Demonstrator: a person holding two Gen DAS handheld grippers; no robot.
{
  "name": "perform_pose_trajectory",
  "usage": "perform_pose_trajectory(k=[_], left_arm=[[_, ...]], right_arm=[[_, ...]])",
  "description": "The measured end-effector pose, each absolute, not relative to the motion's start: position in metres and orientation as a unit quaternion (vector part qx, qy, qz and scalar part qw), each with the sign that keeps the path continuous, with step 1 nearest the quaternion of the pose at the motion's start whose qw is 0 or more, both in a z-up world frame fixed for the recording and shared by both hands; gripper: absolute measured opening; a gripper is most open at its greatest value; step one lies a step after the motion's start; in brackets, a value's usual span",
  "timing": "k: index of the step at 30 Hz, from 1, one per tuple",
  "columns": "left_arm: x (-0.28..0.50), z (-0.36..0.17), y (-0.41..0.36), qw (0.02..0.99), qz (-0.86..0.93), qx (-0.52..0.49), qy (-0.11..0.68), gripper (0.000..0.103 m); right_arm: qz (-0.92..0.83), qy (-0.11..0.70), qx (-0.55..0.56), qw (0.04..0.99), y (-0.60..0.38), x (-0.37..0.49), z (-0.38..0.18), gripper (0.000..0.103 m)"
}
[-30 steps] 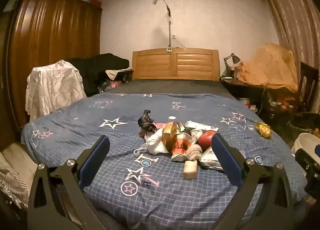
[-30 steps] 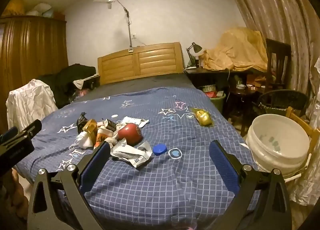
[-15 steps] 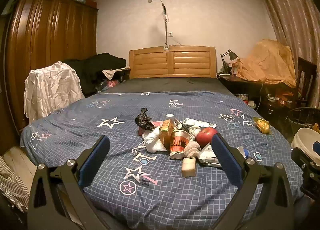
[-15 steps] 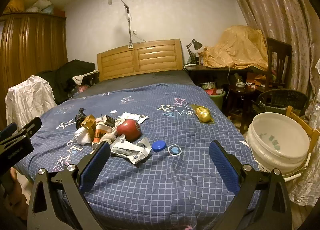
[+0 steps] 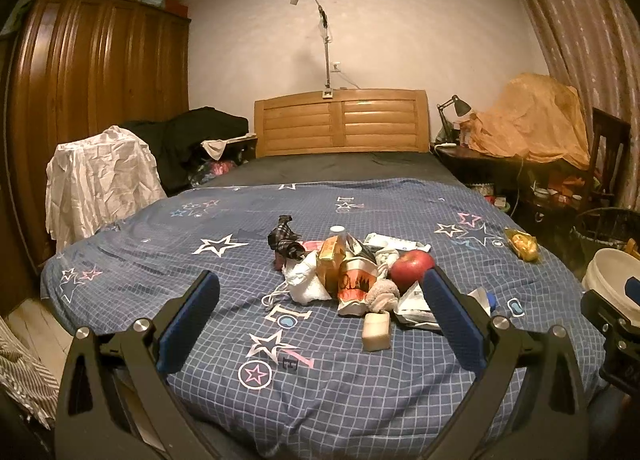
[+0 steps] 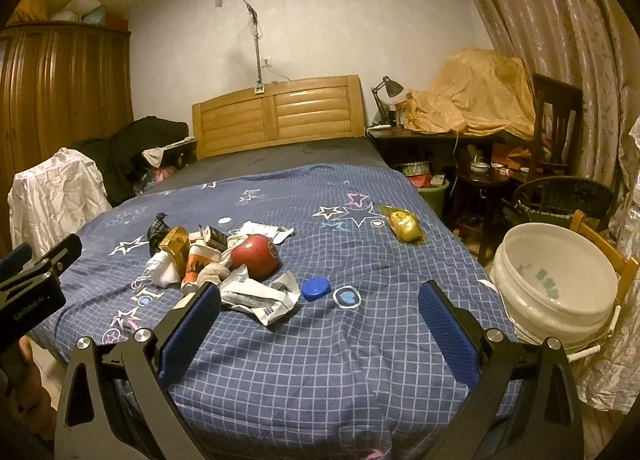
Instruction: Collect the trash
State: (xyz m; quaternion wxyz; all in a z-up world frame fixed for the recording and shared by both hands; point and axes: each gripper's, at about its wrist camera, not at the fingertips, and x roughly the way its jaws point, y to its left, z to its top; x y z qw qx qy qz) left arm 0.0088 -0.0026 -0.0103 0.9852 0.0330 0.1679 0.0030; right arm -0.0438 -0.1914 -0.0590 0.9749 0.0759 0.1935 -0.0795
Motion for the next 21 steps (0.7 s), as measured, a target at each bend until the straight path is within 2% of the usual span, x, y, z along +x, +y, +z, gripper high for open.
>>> perform_pose_trajectory(k=[21], left_arm=[[0.0099, -0.0144, -0.0045, 0.985, 0.001, 0.040, 0.170, 0.098]], right_arm=[[-0.082, 0.202, 0.071, 0.973, -0.1925, -0.0455, -0.0641, 0.098]])
